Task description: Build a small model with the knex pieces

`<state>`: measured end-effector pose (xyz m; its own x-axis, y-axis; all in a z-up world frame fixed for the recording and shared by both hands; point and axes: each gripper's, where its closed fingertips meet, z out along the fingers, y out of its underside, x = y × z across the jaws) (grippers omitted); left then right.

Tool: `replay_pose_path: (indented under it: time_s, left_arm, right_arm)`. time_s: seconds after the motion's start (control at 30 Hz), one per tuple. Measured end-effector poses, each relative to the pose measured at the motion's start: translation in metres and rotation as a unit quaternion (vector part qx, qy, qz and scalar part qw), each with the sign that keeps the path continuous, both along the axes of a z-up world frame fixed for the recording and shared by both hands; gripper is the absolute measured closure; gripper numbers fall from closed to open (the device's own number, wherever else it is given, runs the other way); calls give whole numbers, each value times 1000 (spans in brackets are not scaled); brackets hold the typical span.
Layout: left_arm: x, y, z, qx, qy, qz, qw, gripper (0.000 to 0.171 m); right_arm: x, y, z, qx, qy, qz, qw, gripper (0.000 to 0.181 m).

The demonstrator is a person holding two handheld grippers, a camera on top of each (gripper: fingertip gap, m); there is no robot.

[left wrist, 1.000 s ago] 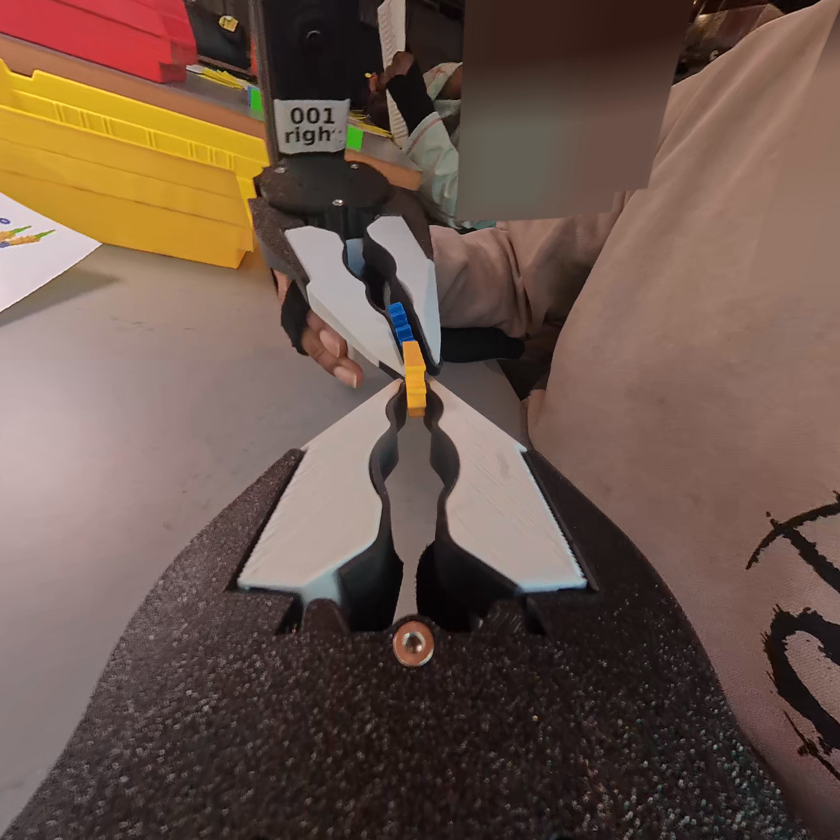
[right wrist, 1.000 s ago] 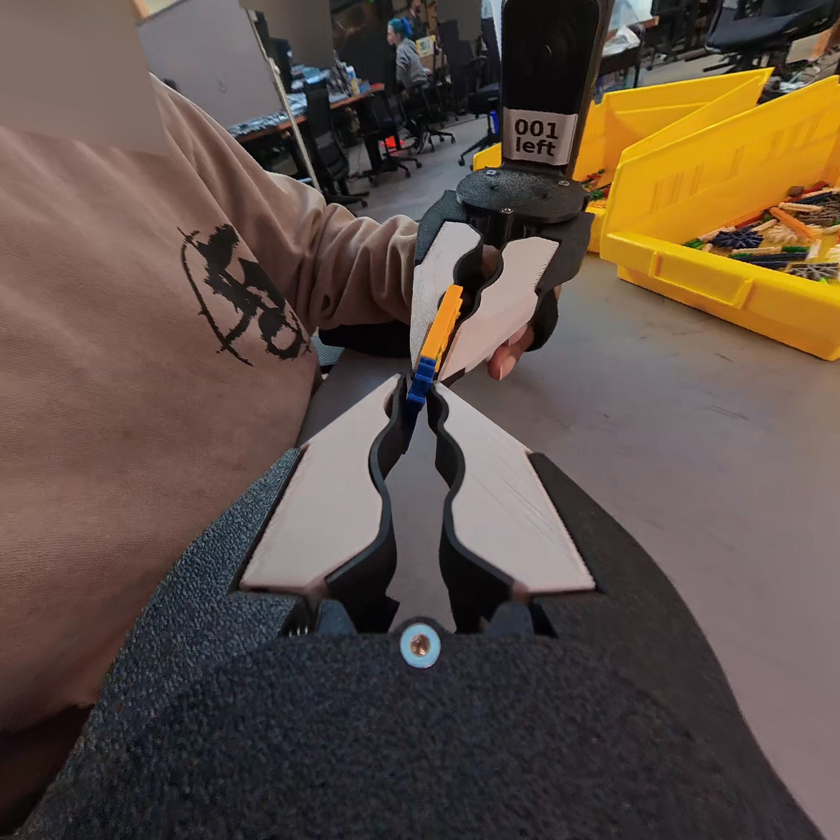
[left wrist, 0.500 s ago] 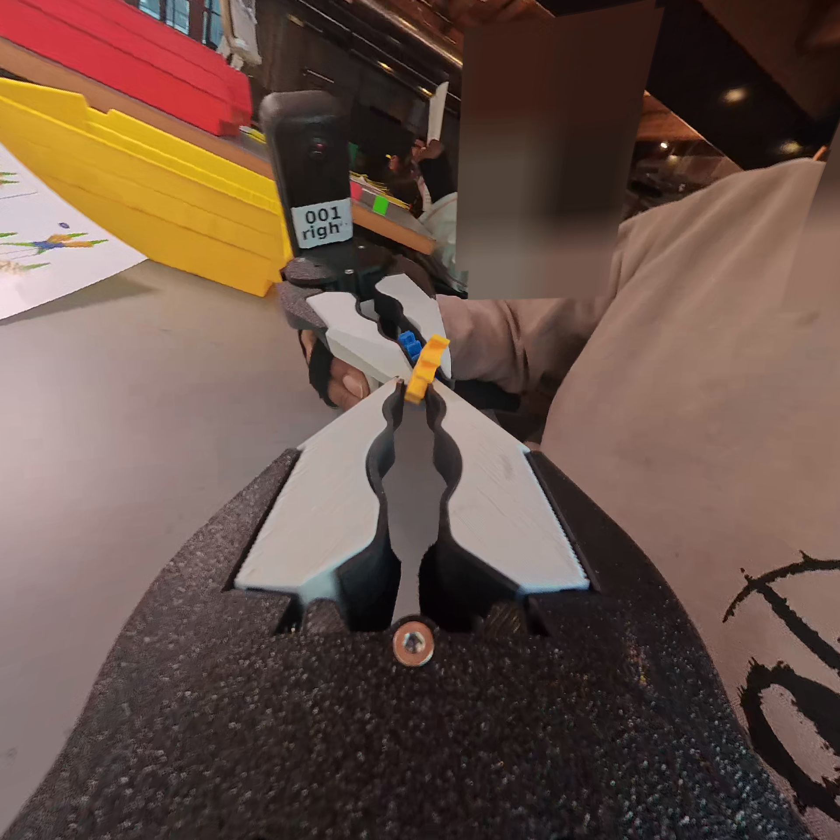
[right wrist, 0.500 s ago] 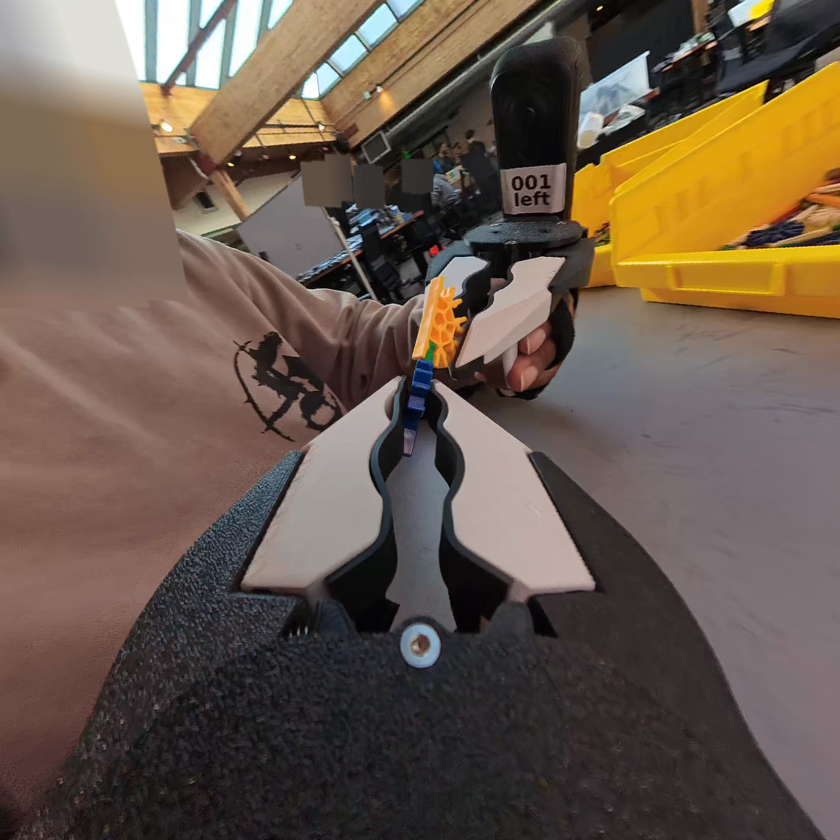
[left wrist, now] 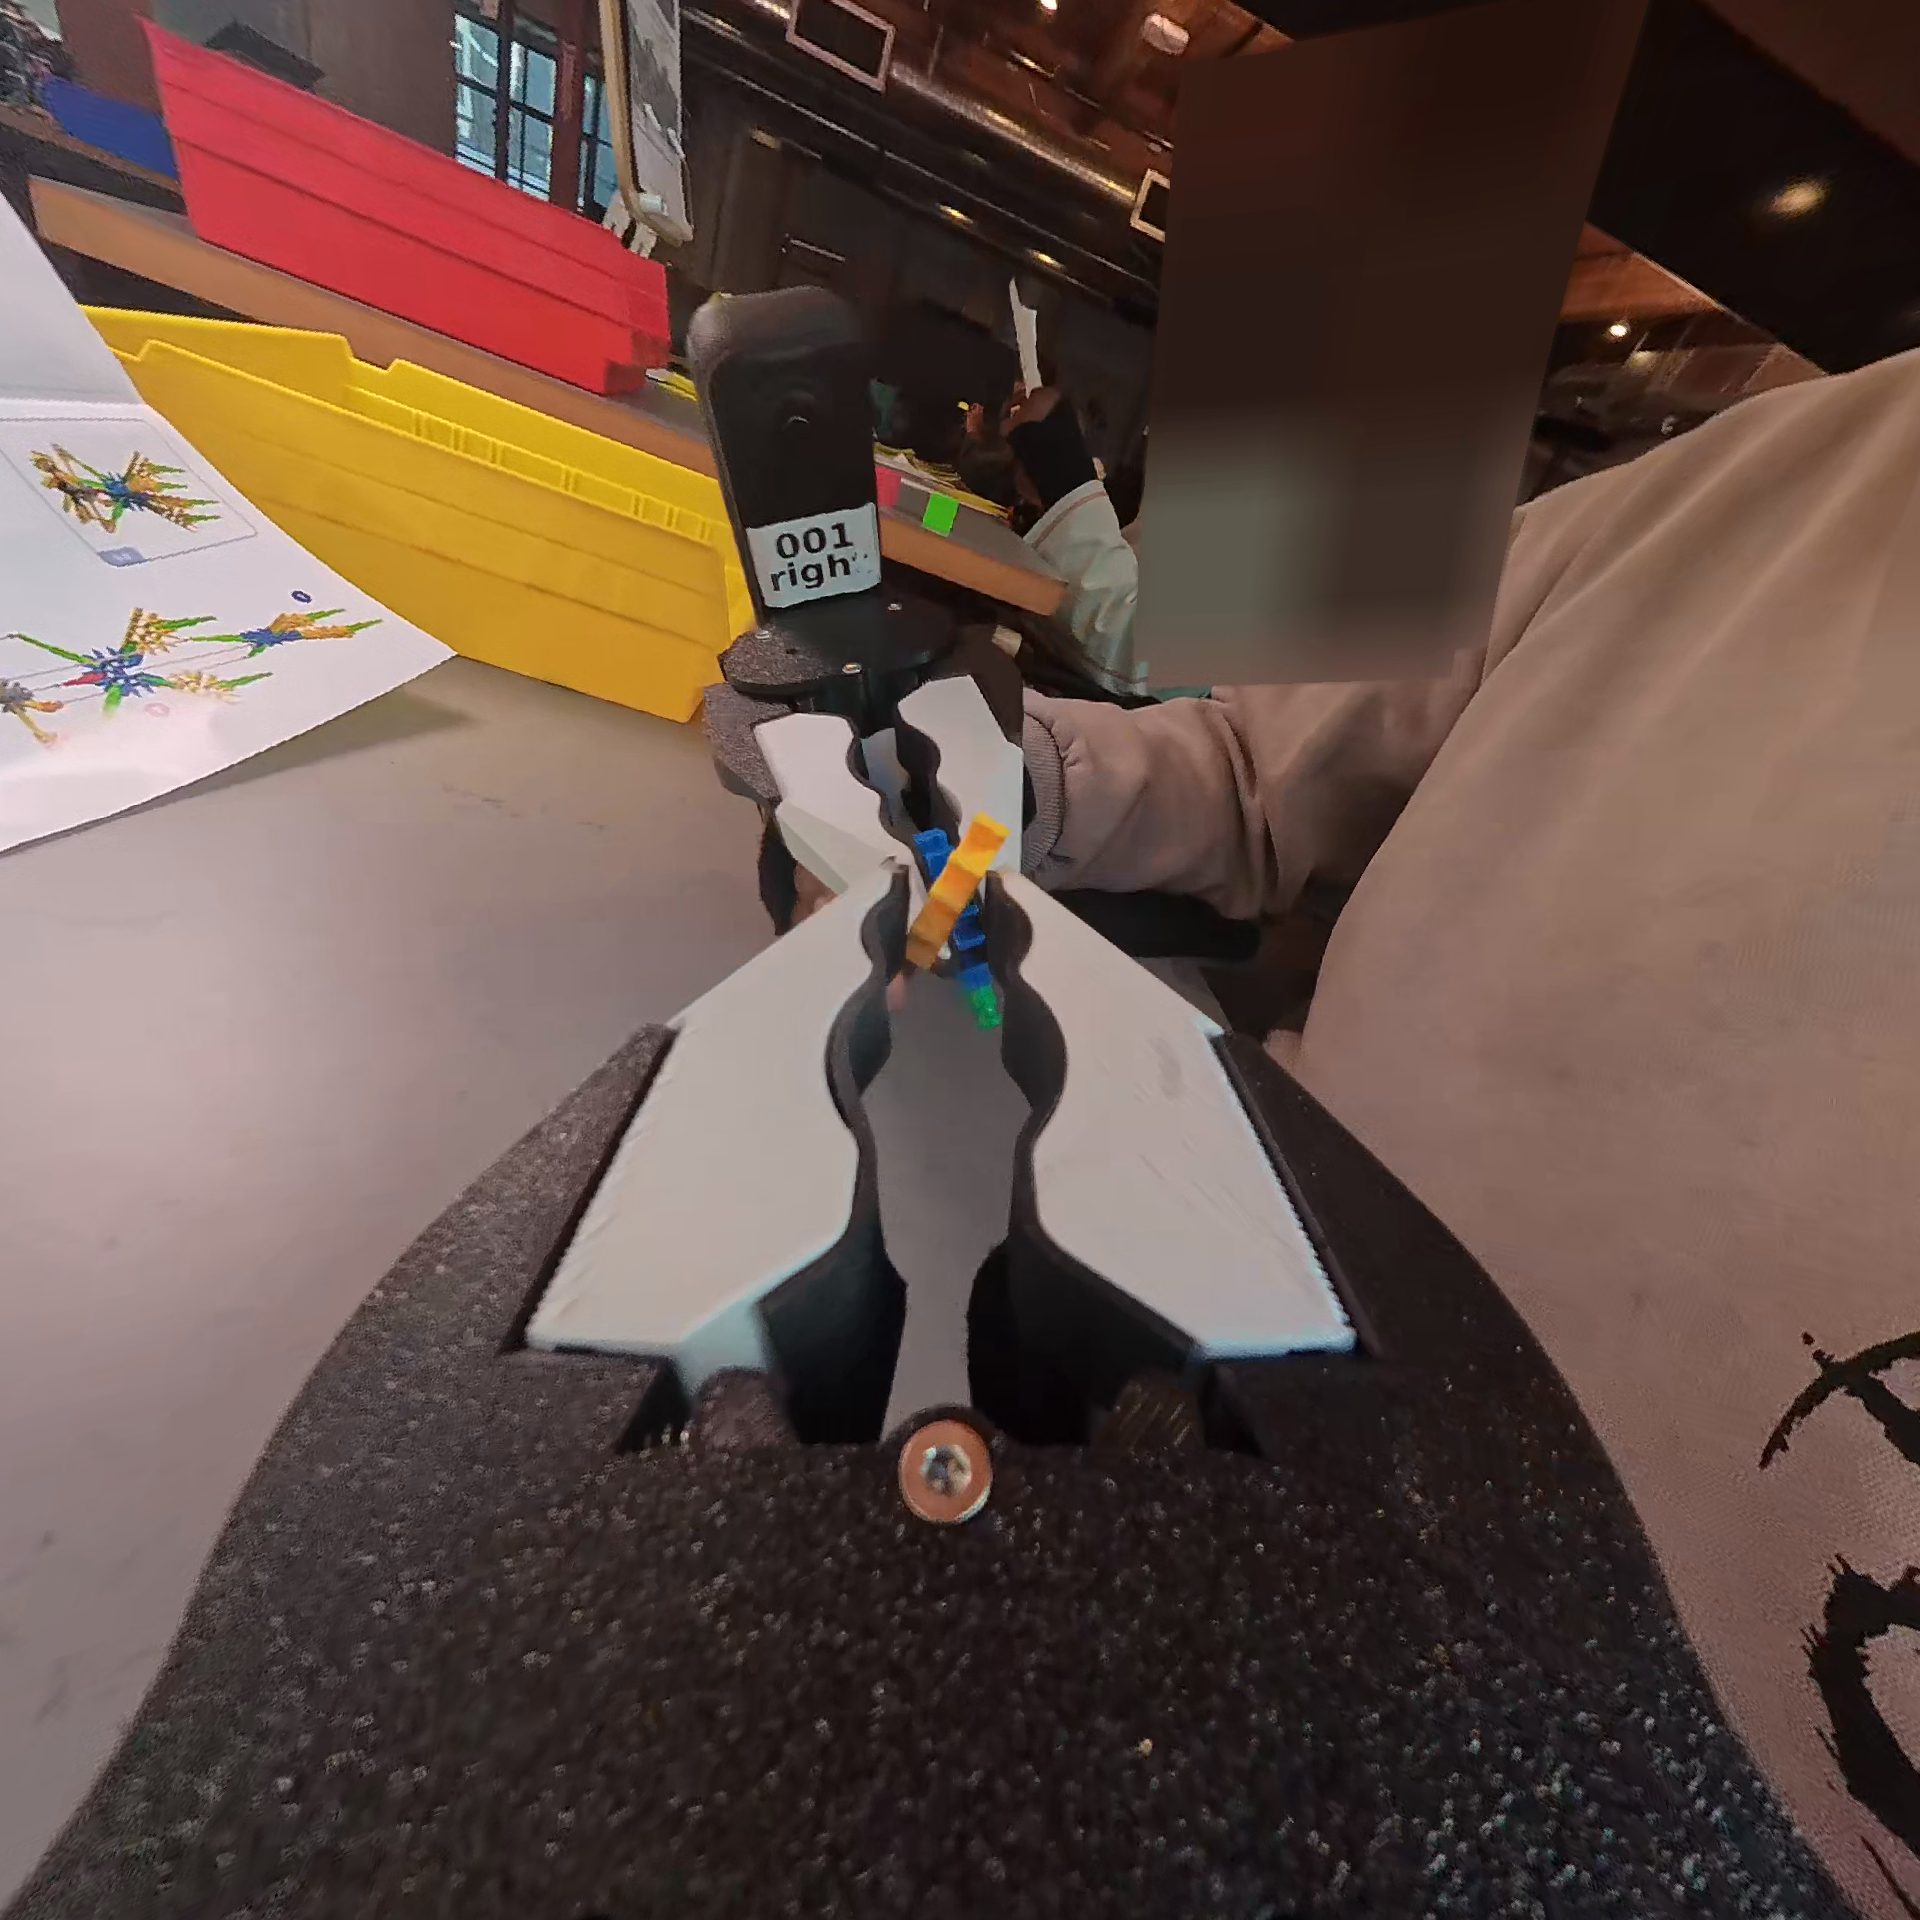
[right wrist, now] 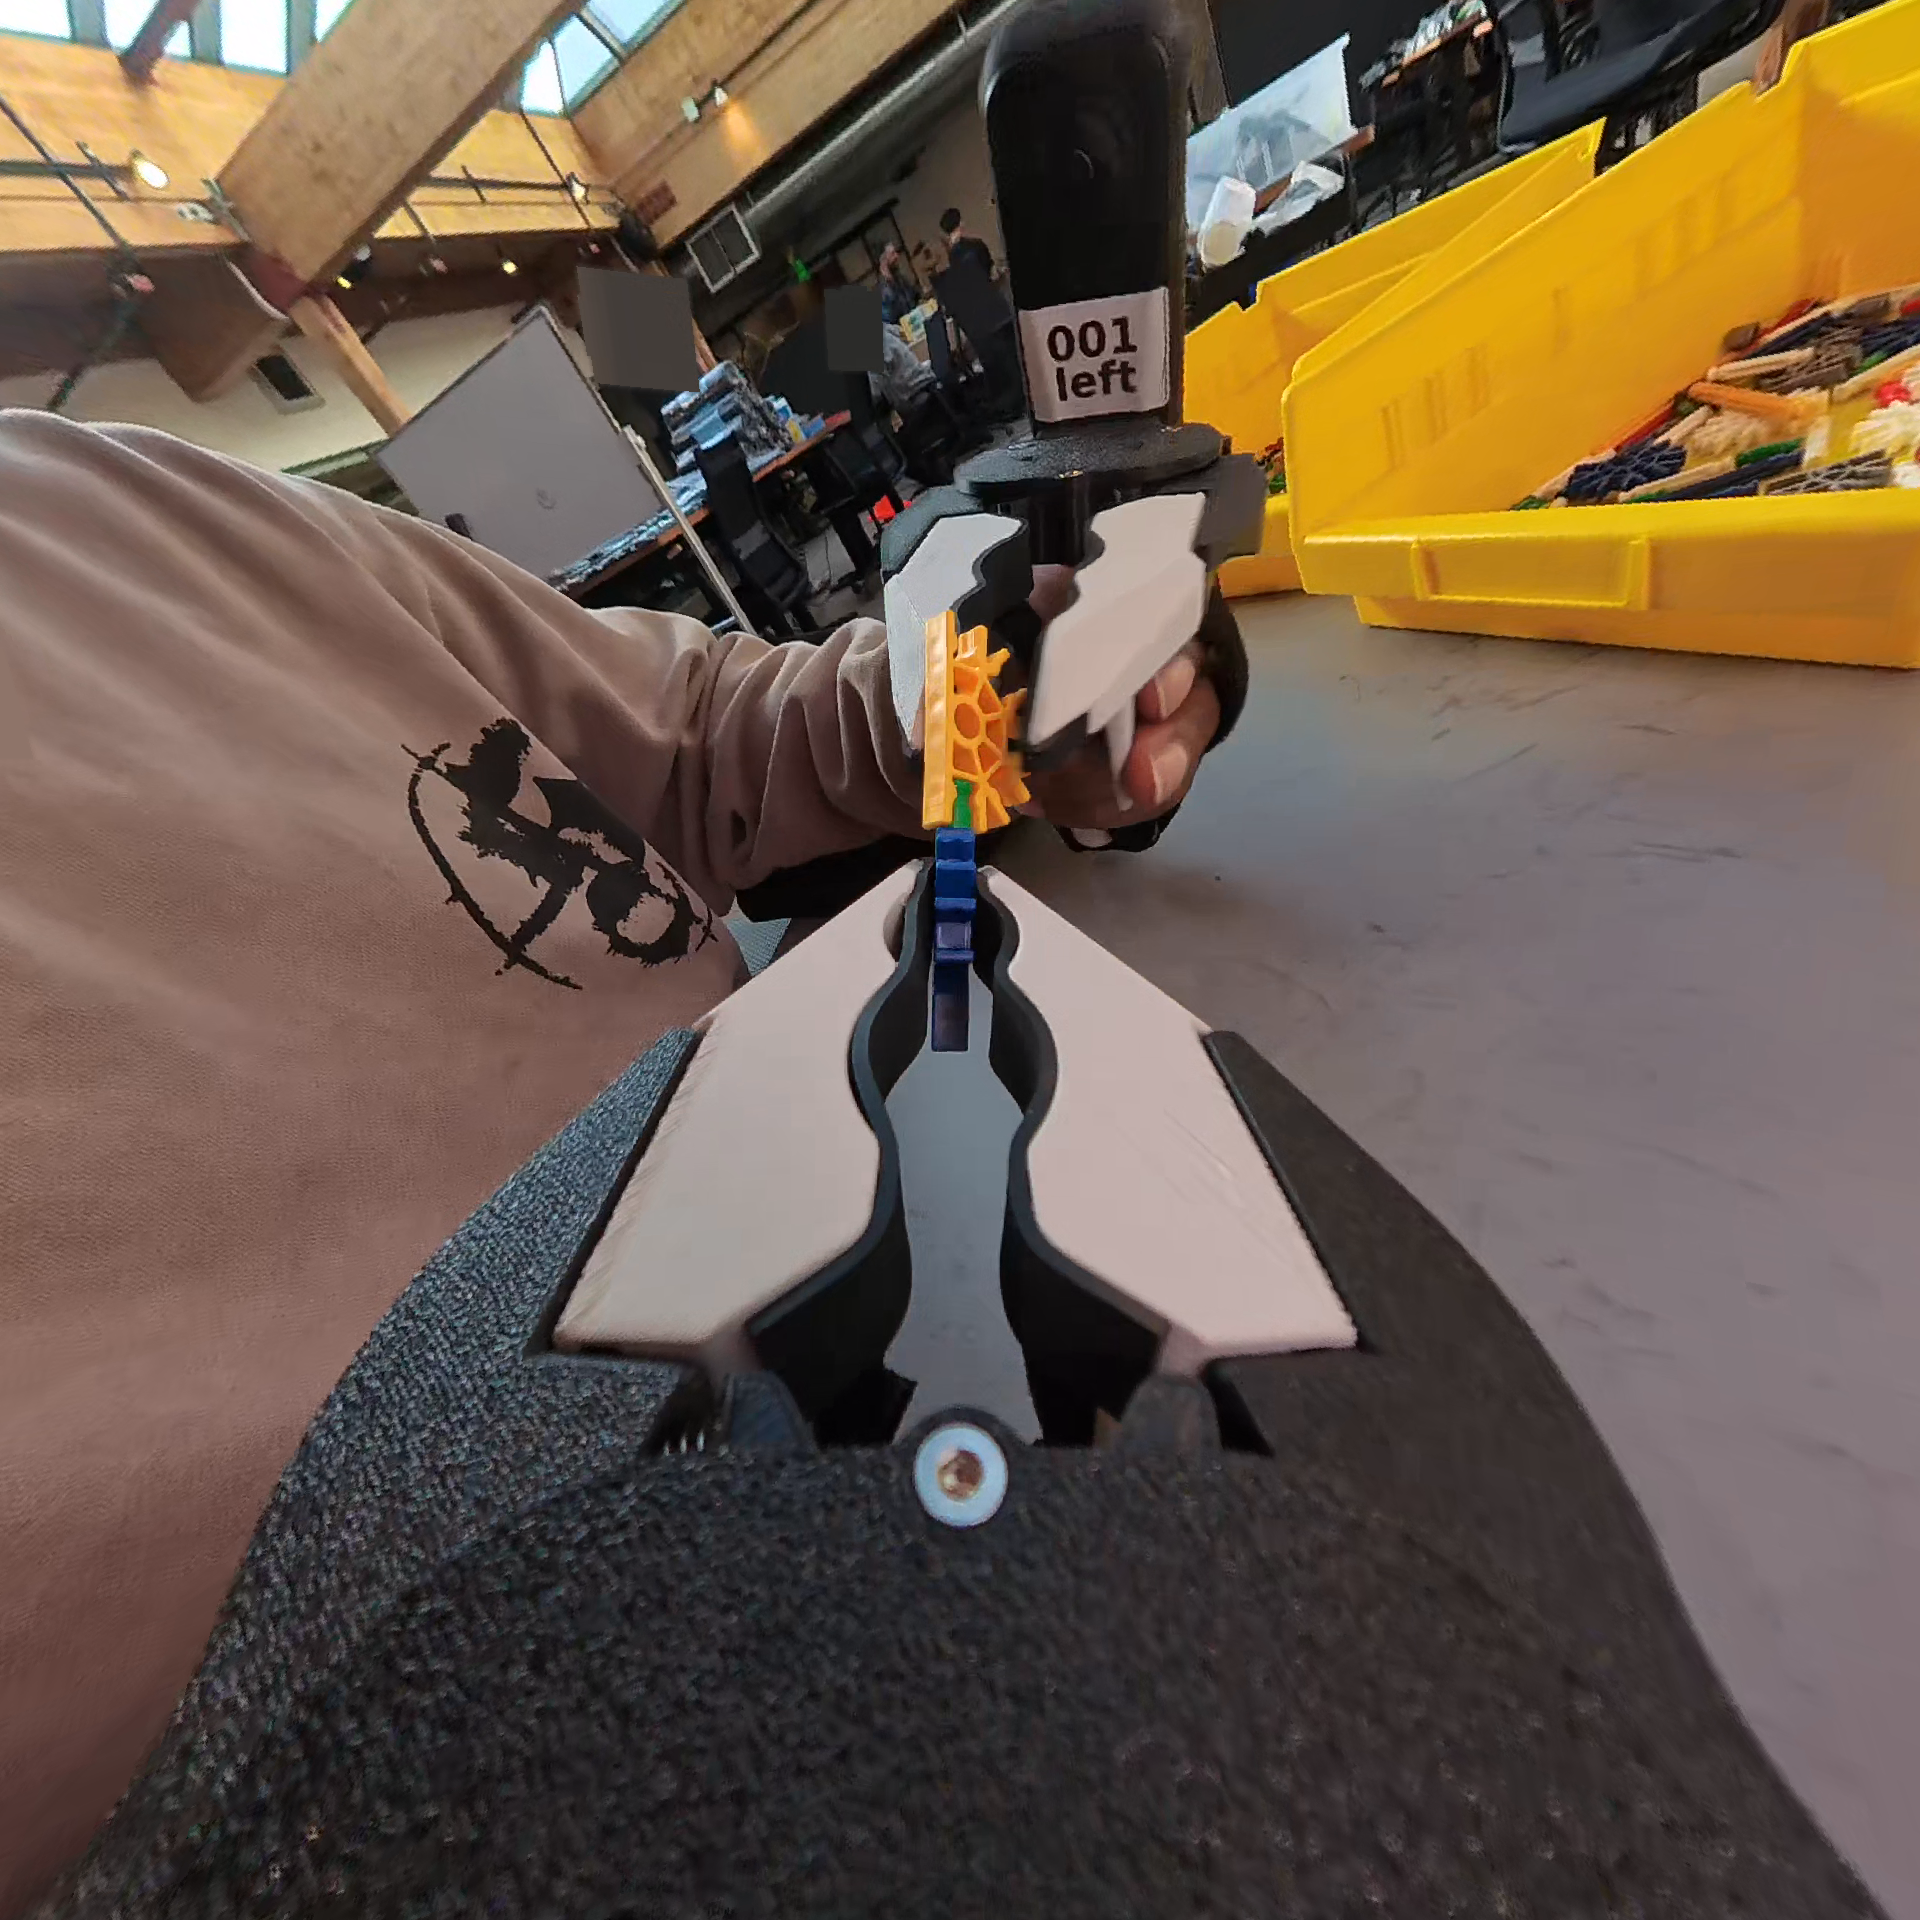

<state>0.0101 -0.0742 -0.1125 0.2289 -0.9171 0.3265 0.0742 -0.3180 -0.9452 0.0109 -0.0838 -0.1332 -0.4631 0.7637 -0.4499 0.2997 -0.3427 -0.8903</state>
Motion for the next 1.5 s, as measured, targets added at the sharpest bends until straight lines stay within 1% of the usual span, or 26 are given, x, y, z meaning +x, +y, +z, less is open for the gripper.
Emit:
replay_pose_path:
  time_s: [0.03,0.1,0.17,0.33,0.43,0.5,0.57,0.7,0.9,0.97,1.03,1.17,1.3,1.4,1.5]
  left_arm:
    - [0,-1,-2,1,15,-2,1000,161]
    - [-1,2,-7,2,42,12,999,165]
    - [-3,7,-5,-2,39,31,999,166]
    - [-10,21,5,-35,-19,79,996,166]
    - [-10,25,11,-56,-62,89,992,166]
    - [-10,25,13,-65,-80,94,990,166]
    - [-8,24,13,-80,-89,84,989,166]
    - [-5,23,9,-92,-83,71,990,166]
    - [-7,17,16,-71,-86,59,992,166]
    - [-5,12,17,-65,-79,41,994,166]
    - [-2,3,21,-43,-69,18,997,166]
    - [9,-20,26,-20,-72,-46,996,166]
    - [14,-33,29,-23,-96,-95,991,166]
    - [20,-48,33,-21,-118,-145,982,167]
    - [23,-58,38,-19,-139,-181,973,167]
  right_arm:
    - [1,0,0,-2,-3,4,1000,178]
    - [0,5,-3,8,-7,-10,1000,178]
    - [-2,11,-1,8,0,-29,1000,178]
    - [-7,32,15,12,45,-105,993,177]
    - [-7,40,28,21,81,-147,986,177]
    - [-7,42,32,14,90,-160,983,177]
    - [-6,42,35,5,99,-161,982,178]
    - [-5,43,36,-17,103,-155,982,177]
    - [-4,36,36,2,102,-138,985,177]
    - [-3,31,38,-3,106,-123,987,177]
    - [0,22,41,-20,109,-90,990,177]
    - [12,1,48,-90,115,15,989,177]
    - [17,-10,50,-154,122,77,977,178]
    - [22,-22,52,-198,127,131,963,179]
    - [25,-33,57,-229,136,176,948,178]
